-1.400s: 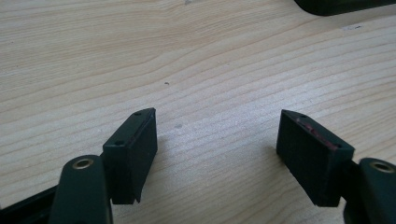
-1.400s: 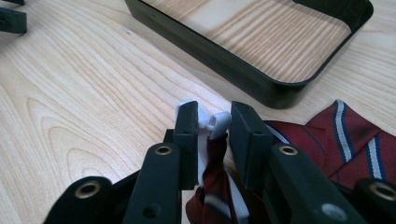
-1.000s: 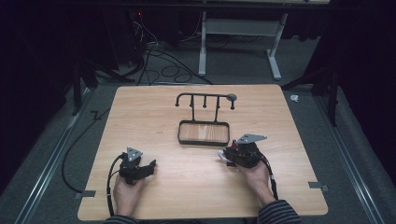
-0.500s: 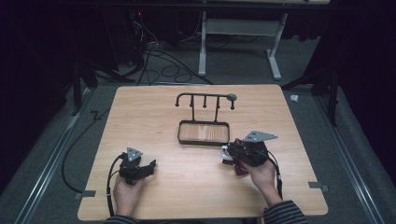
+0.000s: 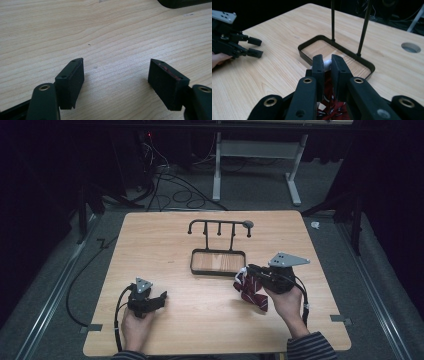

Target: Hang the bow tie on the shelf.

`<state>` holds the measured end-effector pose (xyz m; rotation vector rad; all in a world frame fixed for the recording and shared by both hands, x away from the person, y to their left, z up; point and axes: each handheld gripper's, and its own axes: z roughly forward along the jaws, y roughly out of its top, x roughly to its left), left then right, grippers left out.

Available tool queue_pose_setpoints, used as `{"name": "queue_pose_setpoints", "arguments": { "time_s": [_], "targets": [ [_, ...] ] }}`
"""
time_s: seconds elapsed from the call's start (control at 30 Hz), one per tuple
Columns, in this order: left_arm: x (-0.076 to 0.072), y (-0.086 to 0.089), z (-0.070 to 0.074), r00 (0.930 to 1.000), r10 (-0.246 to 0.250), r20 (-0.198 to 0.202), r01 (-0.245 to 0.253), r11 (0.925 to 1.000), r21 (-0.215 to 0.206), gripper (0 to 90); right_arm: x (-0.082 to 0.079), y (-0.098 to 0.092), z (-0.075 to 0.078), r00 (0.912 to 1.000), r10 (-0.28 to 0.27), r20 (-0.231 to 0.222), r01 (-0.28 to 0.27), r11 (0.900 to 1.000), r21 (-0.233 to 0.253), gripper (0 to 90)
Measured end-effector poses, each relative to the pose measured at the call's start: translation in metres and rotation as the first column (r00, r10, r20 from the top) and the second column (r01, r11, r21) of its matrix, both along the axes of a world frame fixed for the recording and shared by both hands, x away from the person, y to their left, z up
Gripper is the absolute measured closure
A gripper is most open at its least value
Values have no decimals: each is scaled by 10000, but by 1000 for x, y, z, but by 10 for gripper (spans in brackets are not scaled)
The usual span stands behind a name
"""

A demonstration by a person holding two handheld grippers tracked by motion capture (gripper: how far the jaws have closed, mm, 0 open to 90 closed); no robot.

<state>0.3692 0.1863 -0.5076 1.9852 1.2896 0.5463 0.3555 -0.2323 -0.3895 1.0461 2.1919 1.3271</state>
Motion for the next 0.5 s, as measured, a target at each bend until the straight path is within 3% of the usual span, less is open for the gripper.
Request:
{"name": "queue_pose_setpoints", "arguments": {
  "time_s": [0.5],
  "targets": [
    [0, 0, 0, 10000, 1, 12, -1, 10000, -17, 295, 7, 9, 35, 9969, 355, 700, -371, 9991, 228, 834]
  ]
}}
